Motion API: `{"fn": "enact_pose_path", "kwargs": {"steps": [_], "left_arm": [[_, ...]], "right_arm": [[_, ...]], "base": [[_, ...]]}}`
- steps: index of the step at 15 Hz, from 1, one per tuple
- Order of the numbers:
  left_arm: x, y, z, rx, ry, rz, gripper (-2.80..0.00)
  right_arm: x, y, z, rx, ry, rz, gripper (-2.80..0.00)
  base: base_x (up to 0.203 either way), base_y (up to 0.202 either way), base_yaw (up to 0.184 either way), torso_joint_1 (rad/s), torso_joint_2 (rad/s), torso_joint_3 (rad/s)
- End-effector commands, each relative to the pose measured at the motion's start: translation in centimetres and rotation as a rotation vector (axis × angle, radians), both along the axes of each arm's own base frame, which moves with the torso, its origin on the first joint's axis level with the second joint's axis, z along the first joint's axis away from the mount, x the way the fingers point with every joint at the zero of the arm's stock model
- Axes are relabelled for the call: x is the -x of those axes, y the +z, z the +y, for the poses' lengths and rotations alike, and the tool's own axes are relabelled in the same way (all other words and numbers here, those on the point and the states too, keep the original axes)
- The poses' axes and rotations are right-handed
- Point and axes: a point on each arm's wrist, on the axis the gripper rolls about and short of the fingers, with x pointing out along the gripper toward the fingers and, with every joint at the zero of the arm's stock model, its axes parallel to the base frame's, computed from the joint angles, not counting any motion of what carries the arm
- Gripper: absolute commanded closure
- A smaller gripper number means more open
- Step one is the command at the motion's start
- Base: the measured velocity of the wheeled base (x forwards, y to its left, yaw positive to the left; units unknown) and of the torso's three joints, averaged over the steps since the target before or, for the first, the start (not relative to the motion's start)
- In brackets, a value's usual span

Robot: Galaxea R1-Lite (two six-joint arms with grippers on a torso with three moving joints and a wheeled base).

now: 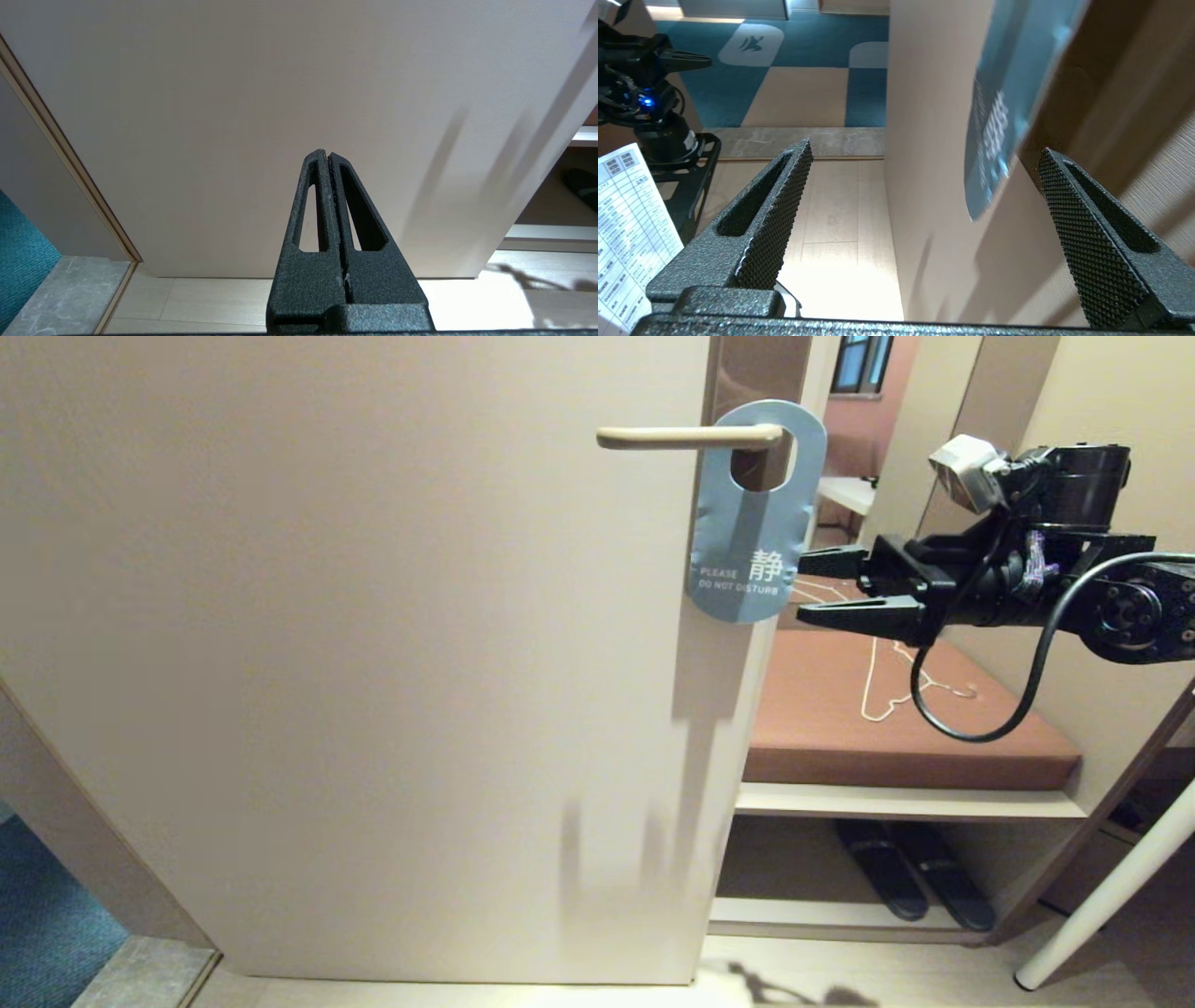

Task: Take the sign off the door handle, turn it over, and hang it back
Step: Take down the sign

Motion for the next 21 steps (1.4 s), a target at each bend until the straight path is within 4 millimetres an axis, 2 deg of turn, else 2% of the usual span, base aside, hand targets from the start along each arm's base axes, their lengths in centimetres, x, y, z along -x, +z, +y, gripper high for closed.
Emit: {"fn": "enact_pose_path", "kwargs": {"steps": [1,8,17,21], "left_arm": [[0.0,0.0,0.0,0.001,0.001,0.001,0.0],[0.0,0.0,0.0,0.001,0.002,0.001,0.0],[0.0,0.0,0.0,0.001,0.0,0.001,0.0],[0.0,0.0,0.0,0.001,0.0,0.001,0.0]], "right_arm": [[-0.2,-0.1,0.7,-0.001,0.024,-0.005,-2.8],[-0.5,0.4,2.6,-0.004,0.07,-0.029,-2.8],[-0.8,0.2,2.7,-0.006,0.06,0.001,-2.8],[-0.9,0.8,2.7,-0.015,0.047,0.029,-2.8]], "base": [[0.0,0.0,0.0,0.0,0.0,0.0],[0.0,0.0,0.0,0.0,0.0,0.0],[0.0,0.0,0.0,0.0,0.0,0.0],[0.0,0.0,0.0,0.0,0.0,0.0]]}}
